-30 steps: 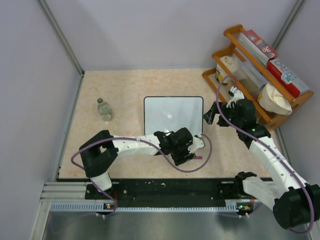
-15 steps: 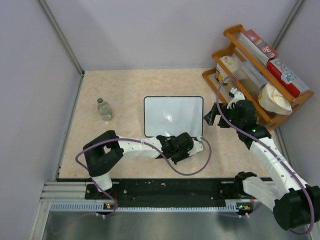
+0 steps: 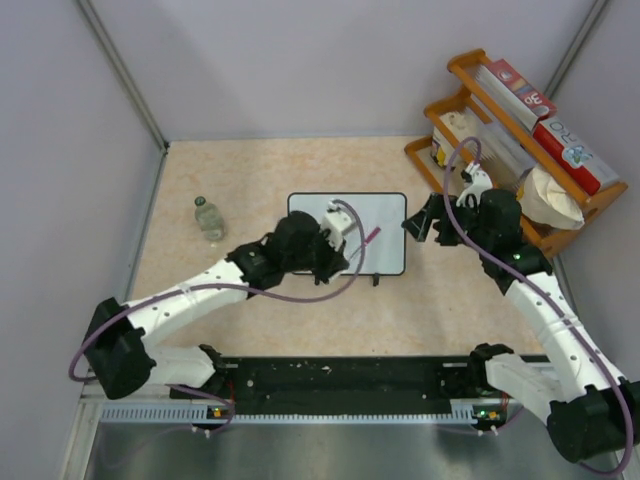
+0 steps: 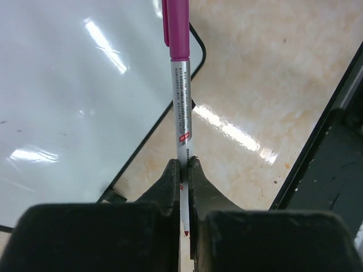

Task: Write a sentence on the whiteboard
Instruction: Pass from the left arm to the right

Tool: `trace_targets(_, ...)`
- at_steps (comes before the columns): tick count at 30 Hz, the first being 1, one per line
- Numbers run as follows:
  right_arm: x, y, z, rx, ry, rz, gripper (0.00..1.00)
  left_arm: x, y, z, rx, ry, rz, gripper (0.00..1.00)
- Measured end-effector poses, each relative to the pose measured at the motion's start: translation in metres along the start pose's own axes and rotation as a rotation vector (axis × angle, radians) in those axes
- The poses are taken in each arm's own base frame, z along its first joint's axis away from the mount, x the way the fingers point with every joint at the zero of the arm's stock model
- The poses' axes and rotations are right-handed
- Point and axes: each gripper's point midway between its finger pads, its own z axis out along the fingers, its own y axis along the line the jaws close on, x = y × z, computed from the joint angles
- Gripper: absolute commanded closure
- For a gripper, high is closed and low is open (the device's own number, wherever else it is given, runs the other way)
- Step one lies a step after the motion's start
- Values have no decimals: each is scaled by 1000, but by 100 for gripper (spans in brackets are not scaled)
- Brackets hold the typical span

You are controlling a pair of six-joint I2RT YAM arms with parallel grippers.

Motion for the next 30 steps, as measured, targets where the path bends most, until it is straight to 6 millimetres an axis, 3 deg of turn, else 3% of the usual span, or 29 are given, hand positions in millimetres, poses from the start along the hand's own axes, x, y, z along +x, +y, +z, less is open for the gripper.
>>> trace_targets(4,-22,37,-7,-122,-47,2,1,-34,28,-36,14,-134,-149,100)
trace_targets(7,-25,77,-10,-254,-55,-18,4,-49,41,-57,50,-203,-258,100)
trace_targets(9,-22,109,-14,-365,-48,-27,9,-63,44,-72,100,-271,-316,100)
trace_targets(13,-20,154,-14,-539,-35,-18,29,-87,35,-98,218,-380,-374,100)
trace_targets(15,-19,171,-10,-610,-22,1,30,-97,26,-108,278,-410,-379,100)
trace_targets(20,-6,202,-1,-717,43,28,42,-107,8,-119,393,-439,-374,100)
trace_targets(24,-7,222,-6,-790,49,28,52,-104,-1,-121,448,-430,-381,100)
trace_targets(27,-12,229,-11,-826,33,28,65,-101,-3,-120,466,-420,-390,100)
trace_targets(30,-15,233,-15,-849,27,30,99,-99,-5,-121,478,-415,-392,100)
